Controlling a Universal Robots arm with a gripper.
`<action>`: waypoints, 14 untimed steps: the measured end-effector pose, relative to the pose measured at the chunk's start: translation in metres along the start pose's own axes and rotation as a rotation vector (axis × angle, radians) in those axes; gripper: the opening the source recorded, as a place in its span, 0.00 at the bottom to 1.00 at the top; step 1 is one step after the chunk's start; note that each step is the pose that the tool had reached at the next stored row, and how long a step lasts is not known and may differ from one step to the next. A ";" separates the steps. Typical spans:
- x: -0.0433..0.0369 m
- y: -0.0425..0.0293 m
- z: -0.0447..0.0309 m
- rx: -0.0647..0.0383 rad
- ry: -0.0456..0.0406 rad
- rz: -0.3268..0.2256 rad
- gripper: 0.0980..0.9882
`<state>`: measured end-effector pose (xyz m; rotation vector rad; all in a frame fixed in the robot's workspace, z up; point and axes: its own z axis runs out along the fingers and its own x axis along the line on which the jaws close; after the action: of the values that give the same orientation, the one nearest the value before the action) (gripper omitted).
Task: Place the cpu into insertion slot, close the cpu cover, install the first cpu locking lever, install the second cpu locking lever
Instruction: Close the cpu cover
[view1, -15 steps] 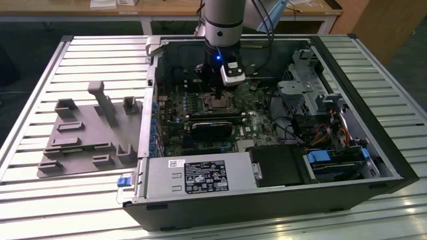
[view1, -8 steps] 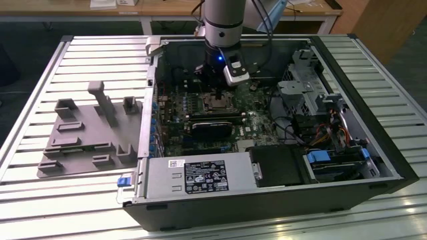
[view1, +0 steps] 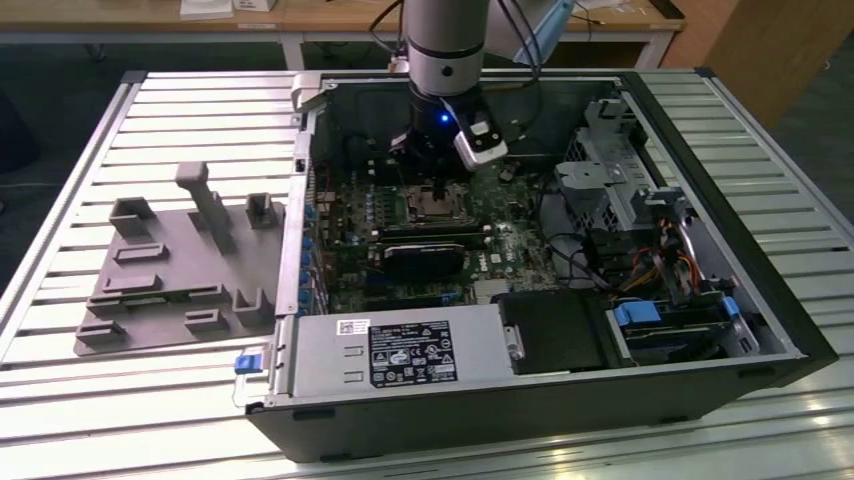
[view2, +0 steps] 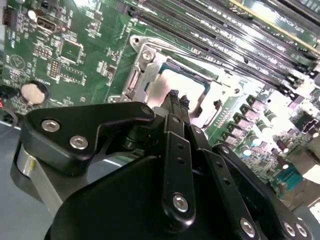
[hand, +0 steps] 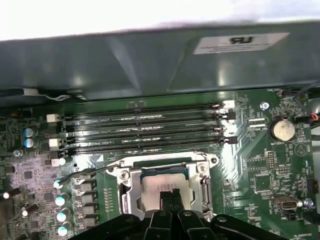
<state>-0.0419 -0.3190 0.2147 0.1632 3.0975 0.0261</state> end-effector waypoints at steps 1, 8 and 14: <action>0.0015 -0.0001 0.0002 0.000 -0.0001 0.000 0.00; 0.0137 -0.0015 0.0021 0.001 -0.0002 0.002 0.00; 0.0235 -0.0026 0.0048 0.002 -0.0003 0.005 0.00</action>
<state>-0.0654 -0.3190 0.2090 0.1706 3.0970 0.0226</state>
